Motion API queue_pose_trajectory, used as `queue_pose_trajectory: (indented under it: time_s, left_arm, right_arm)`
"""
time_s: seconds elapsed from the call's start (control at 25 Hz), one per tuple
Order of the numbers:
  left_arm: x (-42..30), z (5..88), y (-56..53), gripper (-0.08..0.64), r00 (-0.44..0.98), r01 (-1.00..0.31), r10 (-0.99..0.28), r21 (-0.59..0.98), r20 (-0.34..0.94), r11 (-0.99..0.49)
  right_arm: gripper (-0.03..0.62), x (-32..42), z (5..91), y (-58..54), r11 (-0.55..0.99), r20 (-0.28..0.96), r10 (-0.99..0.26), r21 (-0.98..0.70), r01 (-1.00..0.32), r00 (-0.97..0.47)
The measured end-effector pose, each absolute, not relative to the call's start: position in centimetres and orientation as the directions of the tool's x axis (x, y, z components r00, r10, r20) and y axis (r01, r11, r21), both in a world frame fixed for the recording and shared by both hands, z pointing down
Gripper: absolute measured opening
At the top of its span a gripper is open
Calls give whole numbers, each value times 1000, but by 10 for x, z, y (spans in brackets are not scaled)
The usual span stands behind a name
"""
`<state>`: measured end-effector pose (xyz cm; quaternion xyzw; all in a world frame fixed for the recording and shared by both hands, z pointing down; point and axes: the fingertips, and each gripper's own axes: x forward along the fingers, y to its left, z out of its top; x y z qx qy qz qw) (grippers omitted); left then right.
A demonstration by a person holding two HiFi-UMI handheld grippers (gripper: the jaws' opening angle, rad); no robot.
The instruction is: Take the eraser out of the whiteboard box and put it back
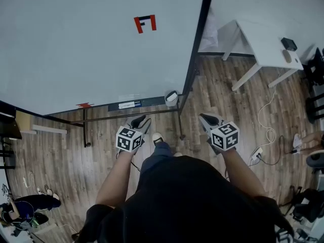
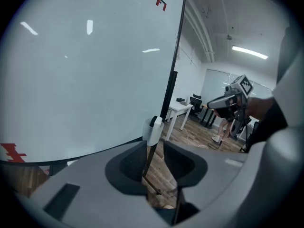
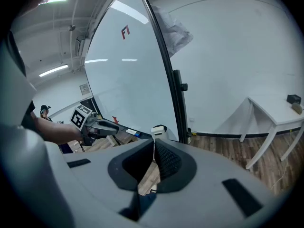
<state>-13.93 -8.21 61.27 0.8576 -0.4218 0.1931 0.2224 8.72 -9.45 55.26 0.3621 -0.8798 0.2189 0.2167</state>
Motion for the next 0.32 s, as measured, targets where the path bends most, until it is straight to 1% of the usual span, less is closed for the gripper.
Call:
queue_pose_trajectory:
  time_s: [0.32]
  left_arm:
    - [-137,614,-63,106,556,-805,-634,158,537,-571]
  right_arm:
    - [2,84,550,-88,651,537,-538,-225,-725,-650]
